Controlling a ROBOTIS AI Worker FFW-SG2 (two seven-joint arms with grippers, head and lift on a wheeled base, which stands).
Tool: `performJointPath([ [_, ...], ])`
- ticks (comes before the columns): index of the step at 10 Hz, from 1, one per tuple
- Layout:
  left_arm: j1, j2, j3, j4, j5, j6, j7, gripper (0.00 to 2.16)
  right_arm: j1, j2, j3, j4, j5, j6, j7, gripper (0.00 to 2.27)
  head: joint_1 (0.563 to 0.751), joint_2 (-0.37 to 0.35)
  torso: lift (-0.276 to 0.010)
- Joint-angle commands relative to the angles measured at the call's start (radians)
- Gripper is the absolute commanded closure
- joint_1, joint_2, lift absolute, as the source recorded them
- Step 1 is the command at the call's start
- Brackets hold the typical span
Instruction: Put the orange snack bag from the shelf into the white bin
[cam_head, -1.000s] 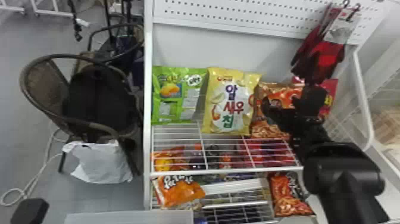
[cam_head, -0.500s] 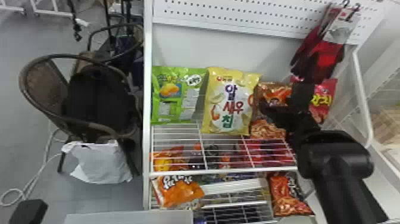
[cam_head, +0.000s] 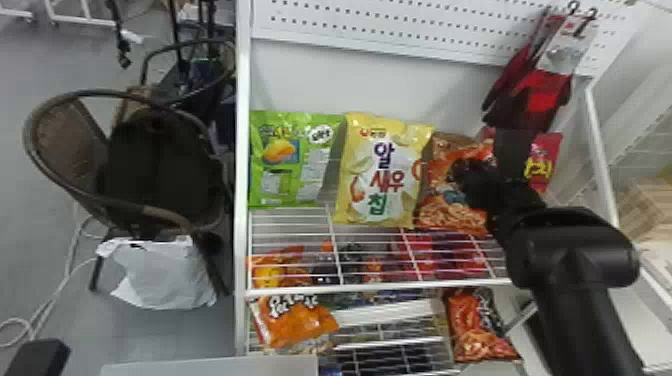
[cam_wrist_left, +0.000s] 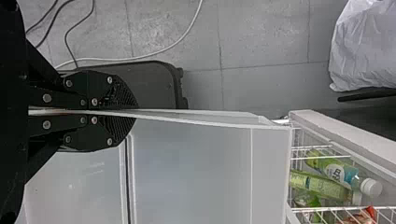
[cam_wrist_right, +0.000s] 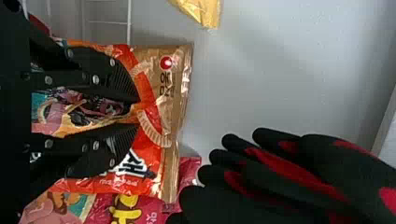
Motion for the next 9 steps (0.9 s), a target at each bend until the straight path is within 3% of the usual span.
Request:
performJointPath([
  [1, -0.002, -0.003, -0.003, 0.002, -0.003, 0.001, 0.0, 2.14, 0.005, -0.008, -0.006, -0.012, -0.002, 0.024, 0.017, 2.25, 0.695, -0.263, 0.001],
  [3, -0.002, -0.003, -0.003, 0.0, -0.003, 0.001, 0.0, 2.14, 0.067, -0.006, -0.038, -0.094, -0.013, 0.024, 0.047, 2.25, 0.695, -0.266, 0.001],
  [6, -0.002, -0.003, -0.007, 0.002, -0.003, 0.001, 0.0, 2.14, 0.179, 0.001, -0.161, -0.318, -0.065, 0.144, 0.115, 2.25, 0.695, -0.27, 0.001],
  [9, -0.01, -0.003, -0.008, 0.005, -0.003, 0.001, 0.002, 2.14, 0.278, 0.044, -0.294, -0.521, -0.127, 0.3, 0.224, 2.25, 0.695, -0.292, 0.001],
])
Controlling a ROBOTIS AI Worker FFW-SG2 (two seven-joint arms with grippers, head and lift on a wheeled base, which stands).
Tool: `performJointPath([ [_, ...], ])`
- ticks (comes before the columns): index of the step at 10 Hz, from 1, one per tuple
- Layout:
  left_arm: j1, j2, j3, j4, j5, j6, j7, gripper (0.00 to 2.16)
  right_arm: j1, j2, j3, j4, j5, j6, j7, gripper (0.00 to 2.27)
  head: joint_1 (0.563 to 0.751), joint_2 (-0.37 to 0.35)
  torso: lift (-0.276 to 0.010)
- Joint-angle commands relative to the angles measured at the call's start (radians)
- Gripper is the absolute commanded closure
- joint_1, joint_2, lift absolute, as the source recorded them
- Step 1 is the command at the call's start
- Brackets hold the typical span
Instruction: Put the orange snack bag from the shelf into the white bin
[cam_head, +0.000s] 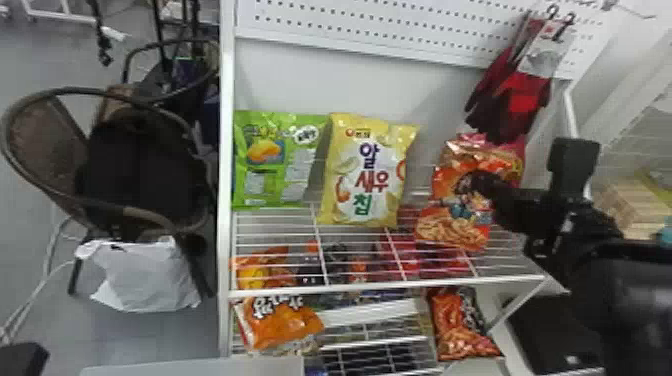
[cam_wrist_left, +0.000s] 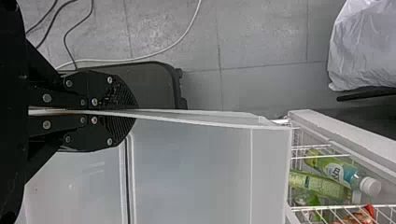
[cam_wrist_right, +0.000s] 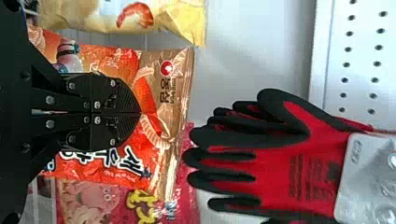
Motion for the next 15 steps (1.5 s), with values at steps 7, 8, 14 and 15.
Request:
performJointPath([
  [7, -0.045, -0.003, -0.005, 0.045, 0.005, 0.001, 0.008, 2.14, 0.225, 0.167, -0.187, -0.3, -0.195, 0.282, 0.263, 2.25, 0.695, -0.235, 0.001],
  [8, -0.047, -0.003, -0.005, 0.048, 0.005, 0.001, 0.009, 2.14, 0.239, 0.181, -0.191, -0.317, -0.232, 0.344, 0.299, 2.25, 0.695, -0.21, 0.001],
  [14, -0.073, -0.003, 0.0, 0.069, 0.008, 0.001, 0.018, 2.14, 0.265, 0.215, -0.17, -0.329, -0.471, 0.678, 0.475, 2.25, 0.695, -0.004, 0.001],
  [15, -0.082, -0.003, 0.0, 0.08, 0.011, 0.001, 0.023, 2.14, 0.271, 0.219, -0.142, -0.32, -0.486, 0.69, 0.478, 2.25, 0.695, 0.039, 0.001],
])
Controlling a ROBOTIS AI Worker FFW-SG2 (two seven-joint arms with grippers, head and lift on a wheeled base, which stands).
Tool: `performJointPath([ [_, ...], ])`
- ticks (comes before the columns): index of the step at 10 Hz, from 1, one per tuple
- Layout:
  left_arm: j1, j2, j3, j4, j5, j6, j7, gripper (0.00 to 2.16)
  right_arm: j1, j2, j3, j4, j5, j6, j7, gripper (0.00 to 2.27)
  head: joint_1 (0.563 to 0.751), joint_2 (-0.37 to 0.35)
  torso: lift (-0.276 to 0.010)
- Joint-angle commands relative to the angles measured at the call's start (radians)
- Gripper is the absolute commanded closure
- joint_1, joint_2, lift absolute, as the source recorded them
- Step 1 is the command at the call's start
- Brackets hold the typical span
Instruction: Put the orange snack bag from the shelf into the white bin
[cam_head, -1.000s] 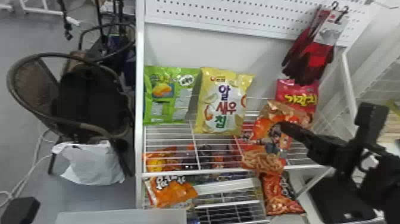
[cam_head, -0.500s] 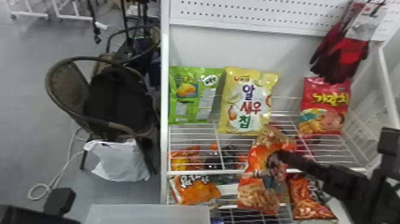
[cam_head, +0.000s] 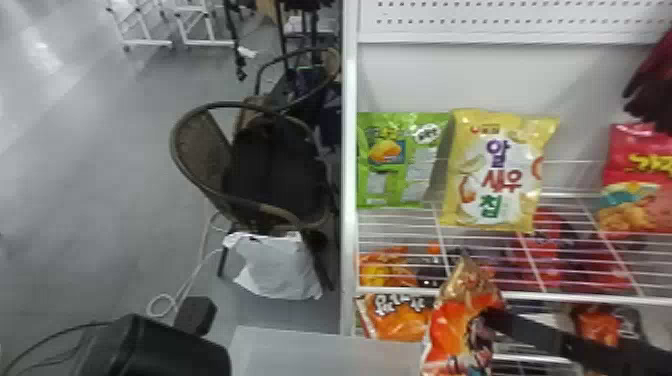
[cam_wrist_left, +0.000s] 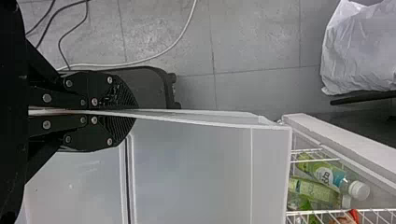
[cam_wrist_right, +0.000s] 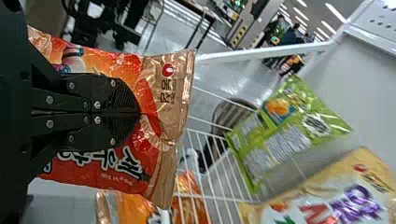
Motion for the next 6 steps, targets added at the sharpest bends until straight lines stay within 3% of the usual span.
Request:
performJointPath([
  [1, -0.01, -0.003, 0.0, 0.006, 0.004, 0.001, 0.002, 2.14, 0.007, 0.004, 0.05, 0.027, -0.018, 0.016, 0.01, 2.25, 0.695, 0.079, 0.001],
  [6, -0.012, -0.003, 0.005, 0.014, 0.027, 0.001, 0.013, 2.14, 0.038, -0.004, 0.297, 0.067, -0.041, 0.016, -0.032, 2.25, 0.695, 0.262, 0.001],
])
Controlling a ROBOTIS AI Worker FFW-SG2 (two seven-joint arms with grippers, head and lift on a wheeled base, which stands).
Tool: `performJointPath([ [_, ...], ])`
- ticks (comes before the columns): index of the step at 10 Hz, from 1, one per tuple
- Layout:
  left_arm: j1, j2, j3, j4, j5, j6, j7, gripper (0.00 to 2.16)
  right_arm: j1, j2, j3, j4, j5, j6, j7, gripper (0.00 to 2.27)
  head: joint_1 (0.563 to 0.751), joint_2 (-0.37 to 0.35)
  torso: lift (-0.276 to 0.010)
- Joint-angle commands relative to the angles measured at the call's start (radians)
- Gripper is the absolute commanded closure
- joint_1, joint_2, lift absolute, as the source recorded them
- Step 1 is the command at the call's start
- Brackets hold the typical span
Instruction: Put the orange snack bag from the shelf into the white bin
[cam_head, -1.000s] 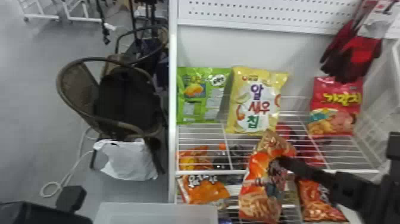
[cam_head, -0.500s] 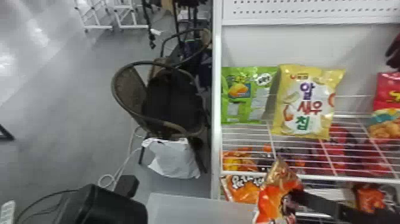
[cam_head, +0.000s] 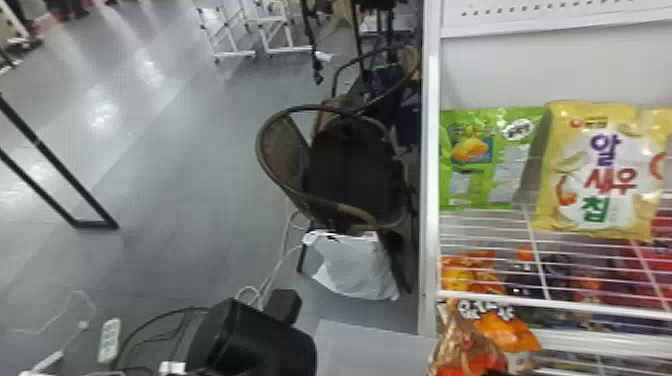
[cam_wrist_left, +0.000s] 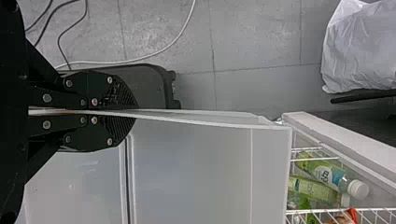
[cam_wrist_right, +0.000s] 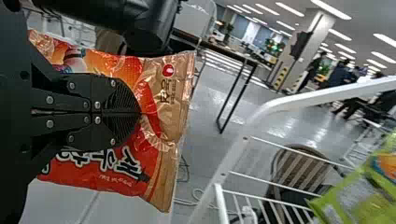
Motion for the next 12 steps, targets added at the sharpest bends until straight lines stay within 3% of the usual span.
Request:
performJointPath([
  [1, 0.002, -0.003, 0.0, -0.002, 0.003, 0.001, 0.0, 2.14, 0.009, -0.013, 0.104, 0.013, 0.031, -0.012, -0.021, 1.92, 0.695, 0.308, 0.001],
  [2, 0.003, -0.003, 0.0, -0.002, 0.004, 0.001, 0.0, 2.14, 0.01, -0.035, 0.168, 0.022, 0.068, -0.064, -0.062, 0.89, 0.695, 0.329, 0.001],
  [3, 0.005, -0.003, 0.0, -0.003, 0.007, 0.001, 0.0, 2.14, 0.012, -0.049, 0.22, 0.032, 0.114, -0.138, -0.106, 0.0, 0.695, 0.35, 0.001],
  [7, 0.012, -0.003, 0.0, -0.009, 0.01, 0.001, -0.002, 2.14, 0.01, -0.065, 0.214, 0.04, 0.195, -0.356, -0.222, 0.07, 0.695, 0.345, 0.001],
  [12, 0.015, -0.003, -0.006, -0.015, 0.02, 0.001, -0.006, 2.14, 0.0, -0.065, 0.044, 0.175, 0.235, -0.749, -0.39, 0.08, 0.695, 0.071, 0.001],
])
